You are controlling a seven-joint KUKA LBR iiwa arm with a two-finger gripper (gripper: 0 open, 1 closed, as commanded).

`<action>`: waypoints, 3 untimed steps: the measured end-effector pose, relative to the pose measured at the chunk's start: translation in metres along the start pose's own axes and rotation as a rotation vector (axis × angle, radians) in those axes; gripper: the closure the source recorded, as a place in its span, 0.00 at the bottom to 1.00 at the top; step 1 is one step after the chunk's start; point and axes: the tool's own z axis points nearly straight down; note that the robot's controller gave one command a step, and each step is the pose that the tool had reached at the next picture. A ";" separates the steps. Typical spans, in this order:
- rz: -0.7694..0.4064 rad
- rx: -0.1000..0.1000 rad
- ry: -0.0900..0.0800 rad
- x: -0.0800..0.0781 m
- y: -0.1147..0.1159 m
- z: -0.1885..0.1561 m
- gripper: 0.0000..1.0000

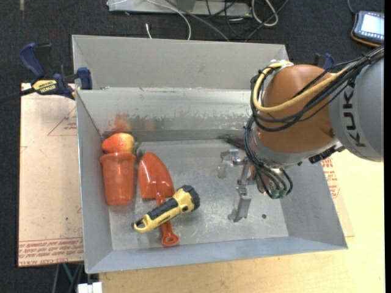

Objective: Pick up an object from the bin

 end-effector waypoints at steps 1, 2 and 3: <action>0.003 -0.001 -0.008 -0.002 0.000 -0.004 0.00; -0.044 -0.009 -0.062 -0.025 0.086 0.142 0.00; -0.043 -0.005 -0.027 -0.014 0.073 0.123 0.00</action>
Offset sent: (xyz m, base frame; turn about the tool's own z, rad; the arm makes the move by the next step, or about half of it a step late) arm 0.0085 0.0843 -0.1509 -0.0459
